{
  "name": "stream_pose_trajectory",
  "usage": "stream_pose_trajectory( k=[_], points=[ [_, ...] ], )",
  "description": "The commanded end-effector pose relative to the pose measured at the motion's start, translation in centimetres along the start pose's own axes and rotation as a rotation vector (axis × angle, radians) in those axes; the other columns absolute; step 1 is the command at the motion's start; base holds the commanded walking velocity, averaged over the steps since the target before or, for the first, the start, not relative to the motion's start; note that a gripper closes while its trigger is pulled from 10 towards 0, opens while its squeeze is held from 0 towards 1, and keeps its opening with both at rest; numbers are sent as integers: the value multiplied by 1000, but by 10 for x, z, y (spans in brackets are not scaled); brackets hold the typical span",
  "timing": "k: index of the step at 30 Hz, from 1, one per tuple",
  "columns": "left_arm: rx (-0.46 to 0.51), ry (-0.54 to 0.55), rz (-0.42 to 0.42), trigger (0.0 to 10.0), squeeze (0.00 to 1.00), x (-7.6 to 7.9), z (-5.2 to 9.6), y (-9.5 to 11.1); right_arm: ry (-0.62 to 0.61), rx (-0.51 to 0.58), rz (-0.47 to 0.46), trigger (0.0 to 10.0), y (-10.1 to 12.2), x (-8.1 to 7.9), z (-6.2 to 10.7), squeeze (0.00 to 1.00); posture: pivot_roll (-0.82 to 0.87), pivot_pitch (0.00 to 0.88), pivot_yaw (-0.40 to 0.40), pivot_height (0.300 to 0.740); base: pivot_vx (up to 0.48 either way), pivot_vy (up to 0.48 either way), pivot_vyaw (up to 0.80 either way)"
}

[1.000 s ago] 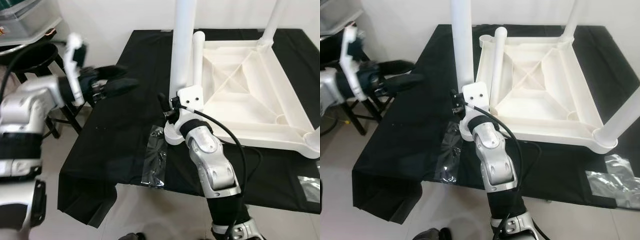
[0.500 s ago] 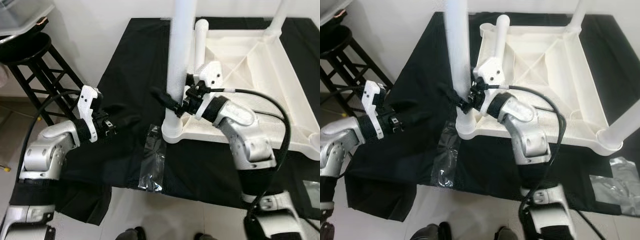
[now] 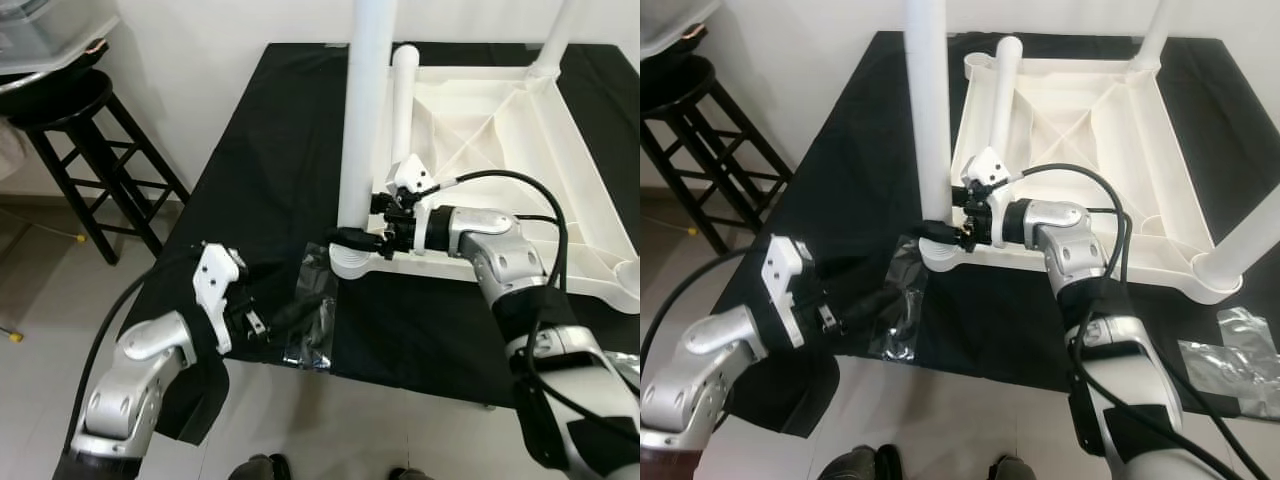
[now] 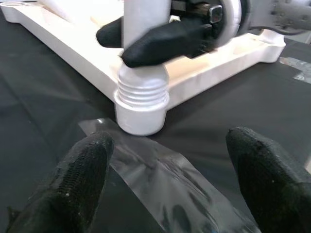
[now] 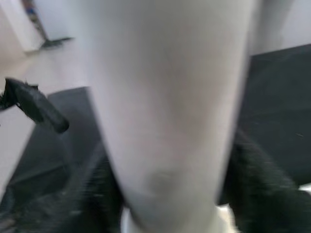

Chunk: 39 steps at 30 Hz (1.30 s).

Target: Building children table

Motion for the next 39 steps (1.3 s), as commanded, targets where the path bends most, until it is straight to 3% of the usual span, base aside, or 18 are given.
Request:
stream_pose_trajectory(
  k=[1,8,10,15,16,17,18,21,22,23,28,29,31,32,33,36,37,39],
  points=[
    [-11,-30,-14,10000,0,10,2,-2,27,20,-2,0,1,-3,-2,0,98,185,31,740,0,0,0],
    [-27,-92,7,10000,0,27,5,-10,40,27,-5,0,1,-1,0,0,89,180,31,740,0,0,0],
    [-17,-87,13,0,0,28,6,-12,23,18,-9,0,-5,2,6,0,80,171,33,740,0,0,0],
    [-8,-81,24,0,0,32,6,-15,-17,-11,-16,0,-19,-2,9,0,66,162,23,740,0,0,0],
    [-9,-79,22,0,0,34,7,-18,-80,-40,-28,0,-33,-12,5,0,61,158,16,740,0,0,0],
    [-8,-75,26,0,0,34,9,-19,-276,-100,-67,0,-52,-18,-3,0,60,159,20,740,0,0,0],
    [-7,-72,29,0,0,34,9,-19,-492,-127,-201,0,-67,-40,-10,0,60,164,29,740,0,0,0],
    [-7,-72,29,0,0,34,9,-19,-492,-127,-201,0,-67,-40,-10,0,60,164,29,740,0,0,0],
    [-7,-75,33,0,0,33,8,-19,-650,-159,-237,0,-69,-59,-7,0,61,163,44,740,0,0,0],
    [-7,-88,39,0,0,32,6,-19,-732,-162,-242,0,-63,-63,-4,0,27,138,64,740,0,0,0],
    [0,-139,43,0,0,33,-1,-17,-721,-158,-169,0,-56,-52,-10,0,41,135,40,740,0,0,0],
    [3,-148,40,0,0,33,-3,-15,-722,-164,-162,2980,-55,-48,-12,0,37,131,39,740,0,0,0],
    [3,-148,40,0,0,33,-3,-15,-722,-164,-162,2980,-55,-48,-12,0,37,131,39,740,0,0,0],
    [2,-157,39,0,0,34,-5,-15,-714,-159,-162,10000,-53,-45,-14,0,35,134,39,740,0,0,0],
    [2,-161,40,2627,0,33,-6,-15,-700,-139,-167,10000,-48,-40,-15,373,35,133,40,740,0,0,0],
    [2,-163,41,2627,0,33,-6,-15,-691,-123,-170,10000,-44,-37,-15,373,35,133,41,740,0,0,0],
    [1,-167,45,10000,0,32,-8,-15,-614,-43,-170,10000,-26,-32,-17,1000,32,134,44,740,0,0,0],
    [1,-169,47,10000,0,32,-9,-15,-557,14,-166,10000,-12,-30,-18,1000,32,134,44,740,0,0,0]
  ],
)
Point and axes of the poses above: a point about 5 cm out from each wrist's last joint towards the gripper, its own z axis pointing back from the gripper into the wrist, its own y axis along the axis of the wrist's last joint, x = y × z, the point moved 6 cm from there along -z, pointing out of the wrist towards the gripper, and after that the axes turned 7 degrees about z, right-handed, at the moved point
